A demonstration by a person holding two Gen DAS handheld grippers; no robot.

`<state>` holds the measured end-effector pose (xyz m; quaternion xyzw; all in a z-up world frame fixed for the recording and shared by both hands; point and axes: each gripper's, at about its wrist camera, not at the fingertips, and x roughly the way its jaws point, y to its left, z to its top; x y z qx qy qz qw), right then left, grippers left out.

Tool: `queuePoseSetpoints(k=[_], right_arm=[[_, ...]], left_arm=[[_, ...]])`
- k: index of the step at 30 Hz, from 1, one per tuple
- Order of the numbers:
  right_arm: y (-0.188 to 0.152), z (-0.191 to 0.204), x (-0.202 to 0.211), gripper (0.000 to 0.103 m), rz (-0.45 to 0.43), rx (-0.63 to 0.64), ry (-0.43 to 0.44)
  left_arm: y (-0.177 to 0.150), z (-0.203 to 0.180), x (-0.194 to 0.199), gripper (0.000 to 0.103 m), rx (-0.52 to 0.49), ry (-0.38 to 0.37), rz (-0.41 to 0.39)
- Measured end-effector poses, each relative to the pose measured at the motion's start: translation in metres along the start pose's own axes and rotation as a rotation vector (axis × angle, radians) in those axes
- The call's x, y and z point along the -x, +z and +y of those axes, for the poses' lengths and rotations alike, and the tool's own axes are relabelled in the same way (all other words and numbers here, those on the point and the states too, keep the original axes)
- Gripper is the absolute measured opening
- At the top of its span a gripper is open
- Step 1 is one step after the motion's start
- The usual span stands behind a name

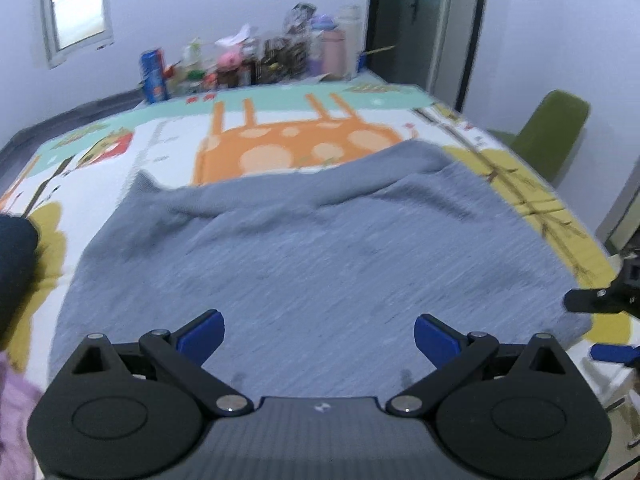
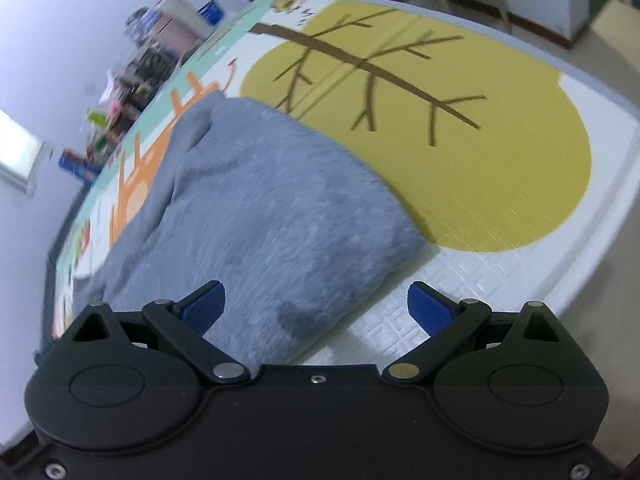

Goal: Fold clothes

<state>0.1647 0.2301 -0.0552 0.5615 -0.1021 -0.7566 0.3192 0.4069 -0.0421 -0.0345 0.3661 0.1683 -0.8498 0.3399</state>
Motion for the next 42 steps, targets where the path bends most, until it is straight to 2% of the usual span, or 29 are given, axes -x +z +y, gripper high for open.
queuePoseSetpoints(k=[4, 8, 13, 16, 18, 20, 22, 24, 25, 27, 30, 32, 34, 35, 37, 39, 42], right_arm=[[0.002, -0.015, -0.006, 0.098, 0.001, -0.089, 0.022], [0.003, -0.027, -0.015, 0.098, 0.026, -0.172, 0.048], [0.003, -0.033, -0.02, 0.099, 0.011, -0.228, 0.088], [0.005, -0.032, -0.025, 0.098, 0.014, -0.249, 0.114], [0.005, -0.028, -0.028, 0.098, 0.017, -0.249, 0.108], [0.005, -0.023, -0.031, 0.098, 0.012, -0.242, 0.104], [0.006, -0.02, -0.035, 0.091, 0.018, -0.247, 0.117], [0.006, -0.017, -0.038, 0.091, 0.018, -0.258, 0.12], [0.007, -0.017, -0.039, 0.091, 0.014, -0.268, 0.121], [0.008, -0.017, -0.041, 0.091, 0.006, -0.286, 0.121], [0.01, -0.019, -0.044, 0.091, -0.008, -0.32, 0.127], [0.011, -0.022, -0.045, 0.088, -0.018, -0.349, 0.135], [0.012, -0.025, -0.046, 0.082, -0.027, -0.373, 0.135], [0.012, -0.025, -0.046, 0.075, -0.032, -0.381, 0.133], [0.013, -0.025, -0.046, 0.049, -0.048, -0.378, 0.112], [0.015, -0.026, -0.045, 0.031, -0.06, -0.369, 0.088], [0.016, -0.026, -0.042, 0.022, -0.08, -0.361, 0.112]], left_arm=[[0.006, -0.011, -0.008, 0.103, -0.029, -0.045, -0.021], [0.01, -0.014, -0.019, 0.103, -0.047, -0.061, -0.025], [0.014, -0.015, -0.036, 0.102, -0.061, -0.103, -0.031], [0.014, -0.016, -0.052, 0.087, -0.069, -0.071, -0.006], [0.016, -0.014, -0.062, 0.066, -0.067, -0.06, 0.021], [0.018, -0.012, -0.07, 0.062, -0.061, -0.068, 0.044], [0.019, -0.01, -0.076, 0.059, -0.058, -0.064, 0.054], [0.02, -0.01, -0.08, 0.043, -0.06, -0.064, 0.058], [0.02, -0.011, -0.082, 0.04, -0.061, -0.069, 0.061], [0.021, -0.011, -0.086, 0.021, -0.06, -0.088, 0.073], [0.02, -0.009, -0.095, 0.014, -0.035, -0.106, 0.103], [0.02, -0.008, -0.097, 0.012, -0.023, -0.115, 0.104], [0.019, -0.009, -0.098, 0.011, -0.025, -0.114, 0.103], [0.019, -0.01, -0.098, 0.011, -0.026, -0.113, 0.102], [0.019, -0.011, -0.098, 0.011, -0.028, -0.111, 0.101], [0.018, -0.011, -0.098, 0.011, -0.026, -0.111, 0.1], [0.018, -0.011, -0.097, 0.011, -0.027, -0.112, 0.099]])
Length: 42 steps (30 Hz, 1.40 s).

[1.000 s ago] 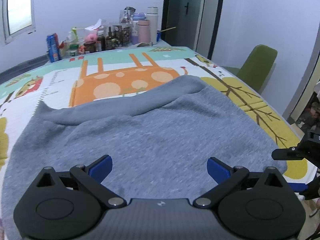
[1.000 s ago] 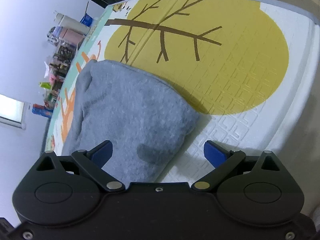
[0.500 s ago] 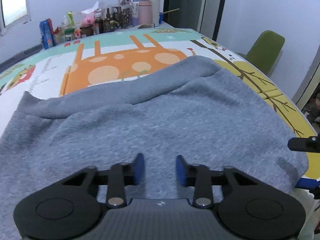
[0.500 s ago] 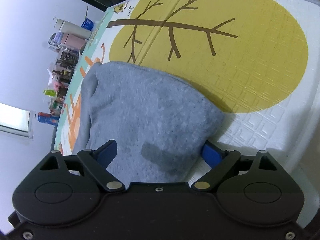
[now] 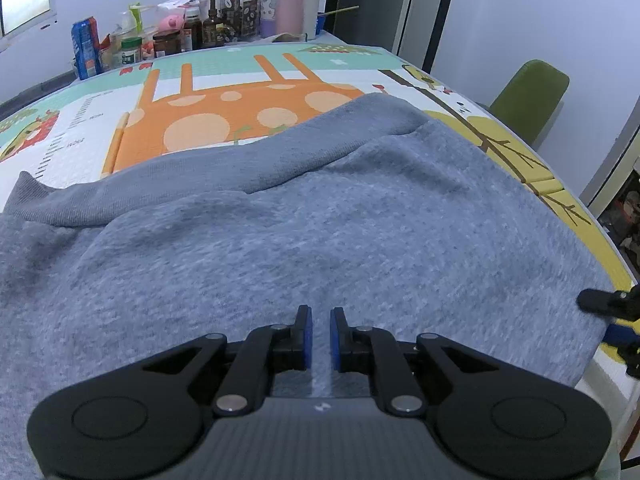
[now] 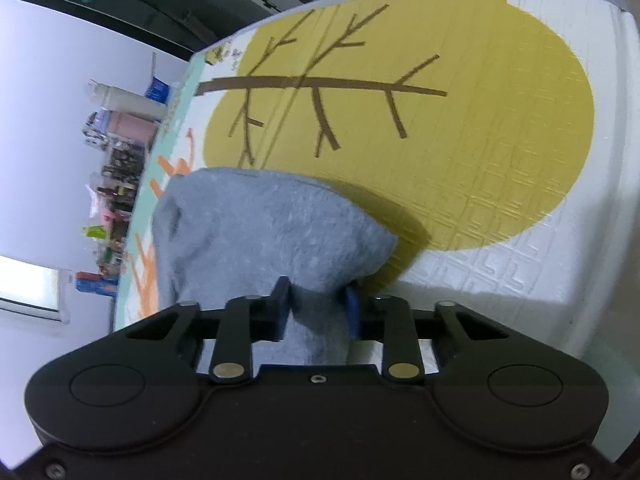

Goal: Fold clothes

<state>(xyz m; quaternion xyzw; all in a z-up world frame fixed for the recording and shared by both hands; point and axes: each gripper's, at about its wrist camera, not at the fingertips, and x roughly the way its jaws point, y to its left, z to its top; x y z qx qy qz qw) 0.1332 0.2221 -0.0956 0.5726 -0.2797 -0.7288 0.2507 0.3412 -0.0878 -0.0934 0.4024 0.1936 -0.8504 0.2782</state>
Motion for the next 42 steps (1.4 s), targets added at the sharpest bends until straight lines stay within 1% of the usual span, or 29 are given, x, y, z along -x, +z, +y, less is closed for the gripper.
queuePoseSetpoints(k=[3, 4, 7, 12, 16, 19, 23, 24, 27, 30, 33, 35, 39, 42], right_arm=[[-0.003, 0.015, 0.007, 0.016, -0.022, 0.1, 0.018], [-0.005, 0.022, 0.009, 0.013, -0.028, 0.133, 0.032], [-0.01, 0.043, 0.016, 0.009, -0.039, 0.225, 0.079], [-0.023, 0.084, 0.027, 0.007, -0.024, 0.38, 0.186], [-0.043, 0.116, 0.03, 0.006, 0.013, 0.518, 0.245], [-0.06, 0.135, 0.029, 0.006, 0.058, 0.608, 0.28], [-0.084, 0.153, 0.03, 0.006, 0.127, 0.738, 0.31], [-0.09, 0.156, 0.029, 0.006, 0.146, 0.765, 0.312], [-0.109, 0.162, 0.024, 0.006, 0.214, 0.844, 0.313], [-0.132, 0.167, 0.017, 0.006, 0.281, 0.939, 0.286], [-0.144, 0.169, 0.006, 0.006, 0.351, 0.979, 0.259], [-0.155, 0.17, -0.002, 0.006, 0.394, 1.029, 0.226], [-0.182, 0.165, -0.014, 0.006, 0.492, 1.142, 0.151], [-0.196, 0.163, -0.016, 0.006, 0.52, 1.196, 0.115]], left_arm=[[0.0, 0.001, 0.0, 0.011, 0.006, -0.003, 0.0], [0.001, 0.001, 0.0, 0.011, 0.007, -0.003, 0.001], [0.001, 0.002, 0.0, 0.011, 0.016, -0.006, 0.002], [0.001, 0.005, 0.0, 0.012, 0.041, -0.017, 0.003], [0.001, 0.009, 0.0, 0.012, 0.072, -0.031, 0.005], [0.002, 0.018, 0.0, 0.012, 0.137, -0.065, 0.009], [0.003, 0.041, 0.0, 0.012, 0.299, -0.147, 0.018], [0.003, 0.046, 0.001, 0.012, 0.325, -0.152, 0.014], [0.002, 0.058, 0.007, 0.012, 0.376, -0.141, -0.018], [0.004, 0.074, 0.016, 0.012, 0.436, -0.122, -0.056], [0.004, 0.093, 0.03, 0.014, 0.49, -0.073, -0.096], [0.004, 0.104, 0.04, 0.016, 0.513, -0.034, -0.119], [0.0, 0.121, 0.064, 0.024, 0.519, 0.054, -0.159], [-0.01, 0.13, 0.08, 0.026, 0.516, 0.113, -0.17]])
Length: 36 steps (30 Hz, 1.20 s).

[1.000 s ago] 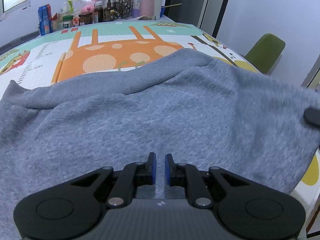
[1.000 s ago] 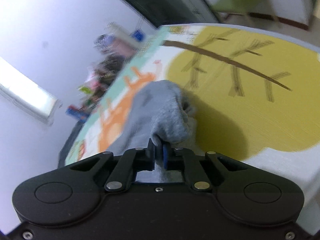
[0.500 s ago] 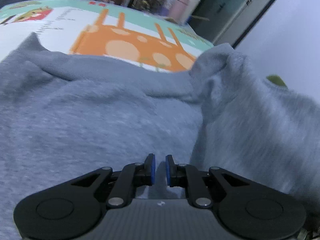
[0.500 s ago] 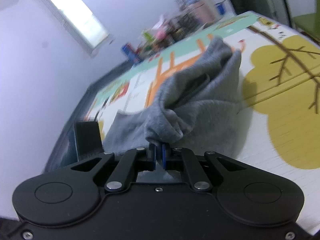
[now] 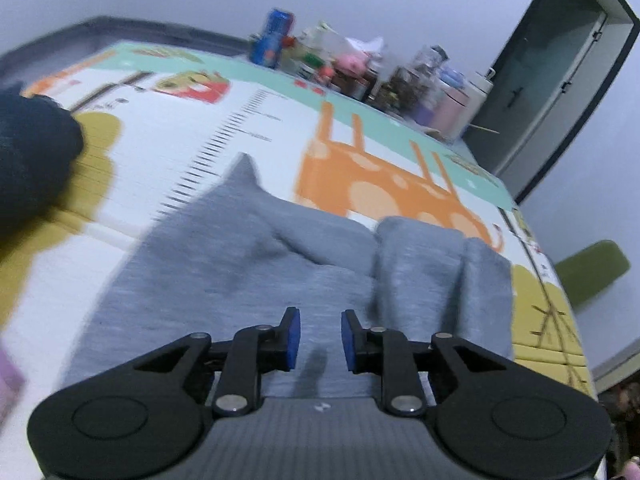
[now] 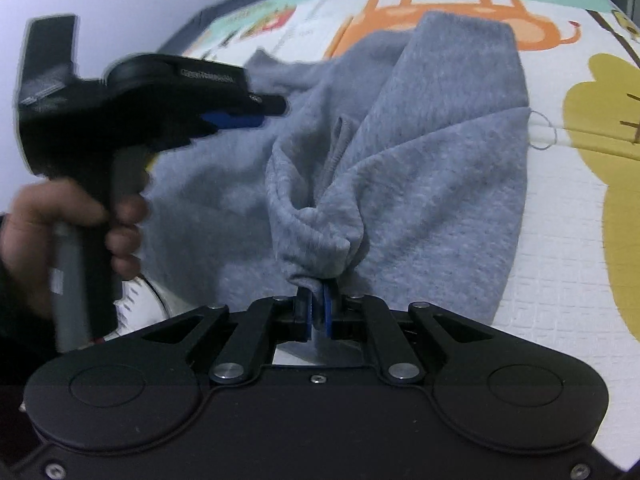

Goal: Fold clothes

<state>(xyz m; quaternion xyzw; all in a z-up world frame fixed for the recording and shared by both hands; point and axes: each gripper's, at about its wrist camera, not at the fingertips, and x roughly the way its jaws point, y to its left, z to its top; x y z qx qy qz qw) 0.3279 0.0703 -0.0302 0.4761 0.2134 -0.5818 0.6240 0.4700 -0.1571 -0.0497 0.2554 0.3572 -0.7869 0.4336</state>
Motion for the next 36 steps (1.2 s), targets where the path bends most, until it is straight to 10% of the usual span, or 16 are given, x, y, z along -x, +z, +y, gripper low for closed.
queuePoseSetpoints(k=[12, 26, 36], right_arm=[[-0.005, 0.031, -0.01, 0.006, 0.021, 0.283, -0.109], [0.018, 0.001, 0.019, 0.006, -0.073, 0.027, -0.035], [0.027, 0.001, 0.026, 0.006, -0.12, -0.079, -0.029]], left_arm=[[-0.043, 0.027, 0.041, 0.042, -0.078, 0.096, 0.03], [-0.059, 0.048, 0.089, 0.052, 0.006, 0.168, -0.034], [-0.084, 0.077, 0.065, 0.046, 0.059, 0.16, 0.109]])
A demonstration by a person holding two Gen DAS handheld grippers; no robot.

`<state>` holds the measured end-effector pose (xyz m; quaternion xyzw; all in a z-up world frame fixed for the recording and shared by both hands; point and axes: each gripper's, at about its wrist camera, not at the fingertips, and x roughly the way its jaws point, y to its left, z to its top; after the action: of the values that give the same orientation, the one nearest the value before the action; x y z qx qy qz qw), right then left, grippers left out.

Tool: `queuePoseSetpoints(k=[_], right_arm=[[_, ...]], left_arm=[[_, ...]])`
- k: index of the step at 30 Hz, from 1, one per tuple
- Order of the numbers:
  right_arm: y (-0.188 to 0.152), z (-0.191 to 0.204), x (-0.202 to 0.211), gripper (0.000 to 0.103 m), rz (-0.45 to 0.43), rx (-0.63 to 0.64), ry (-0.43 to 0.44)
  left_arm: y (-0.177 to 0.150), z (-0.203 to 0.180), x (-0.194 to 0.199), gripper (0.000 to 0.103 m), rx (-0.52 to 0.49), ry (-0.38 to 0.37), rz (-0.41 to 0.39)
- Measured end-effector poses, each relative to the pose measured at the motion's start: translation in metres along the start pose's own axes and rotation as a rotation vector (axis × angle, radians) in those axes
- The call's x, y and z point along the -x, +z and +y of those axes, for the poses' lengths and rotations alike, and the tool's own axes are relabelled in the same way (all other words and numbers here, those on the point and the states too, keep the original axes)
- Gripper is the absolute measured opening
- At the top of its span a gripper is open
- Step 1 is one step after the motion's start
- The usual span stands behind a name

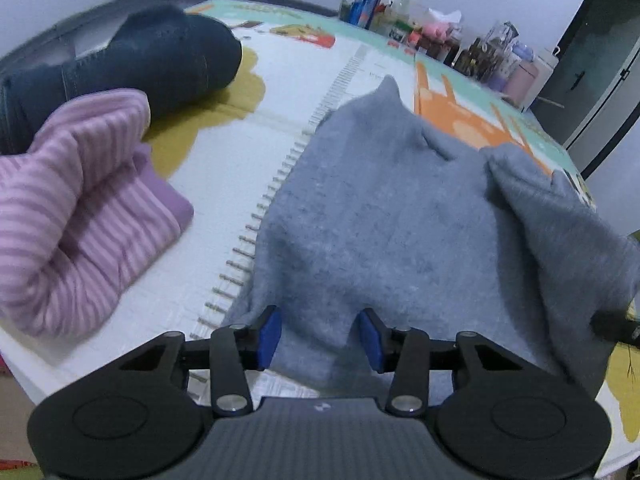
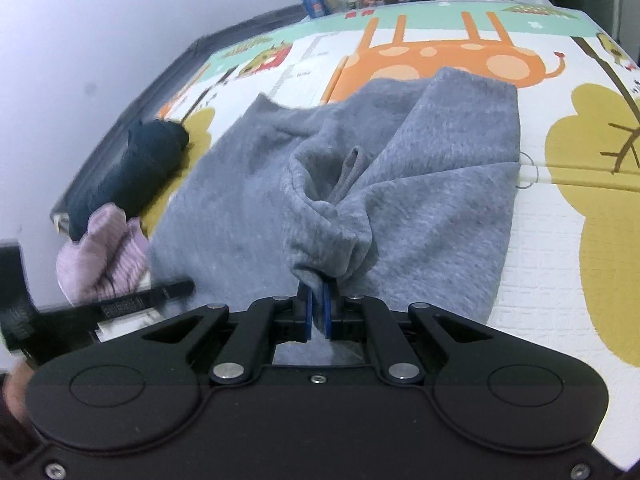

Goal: Fold clothes

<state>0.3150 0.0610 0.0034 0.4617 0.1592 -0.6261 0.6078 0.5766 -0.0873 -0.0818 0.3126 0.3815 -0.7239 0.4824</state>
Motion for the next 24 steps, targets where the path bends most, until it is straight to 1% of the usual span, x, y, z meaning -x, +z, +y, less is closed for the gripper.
queuePoseSetpoints(k=[7, 9, 13, 16, 20, 22, 23, 24], right_arm=[[0.02, 0.009, 0.013, 0.006, -0.086, -0.055, 0.032], [0.026, 0.015, 0.017, 0.006, -0.121, -0.057, 0.047], [0.038, 0.032, 0.019, 0.006, -0.155, -0.046, 0.091], [0.043, 0.05, 0.014, 0.006, -0.157, -0.023, 0.127], [0.043, 0.081, 0.003, 0.006, -0.138, 0.03, 0.185], [0.041, 0.099, -0.003, 0.001, -0.13, 0.072, 0.252], [0.039, 0.109, -0.006, 0.001, -0.128, 0.098, 0.291], [0.037, 0.12, -0.009, 0.001, -0.126, 0.134, 0.311]], left_arm=[[-0.001, -0.003, -0.003, 0.046, -0.05, 0.001, 0.011], [-0.002, -0.003, -0.003, 0.046, -0.06, -0.002, 0.013], [-0.001, -0.003, -0.003, 0.047, -0.071, -0.017, 0.018], [0.0, -0.001, -0.002, 0.048, -0.066, -0.035, 0.023], [0.0, 0.005, -0.001, 0.05, -0.04, -0.072, 0.021], [-0.001, 0.01, 0.0, 0.051, -0.018, -0.103, 0.016], [-0.002, 0.013, 0.0, 0.051, -0.008, -0.117, 0.015], [-0.002, 0.016, 0.001, 0.051, -0.002, -0.127, 0.015]])
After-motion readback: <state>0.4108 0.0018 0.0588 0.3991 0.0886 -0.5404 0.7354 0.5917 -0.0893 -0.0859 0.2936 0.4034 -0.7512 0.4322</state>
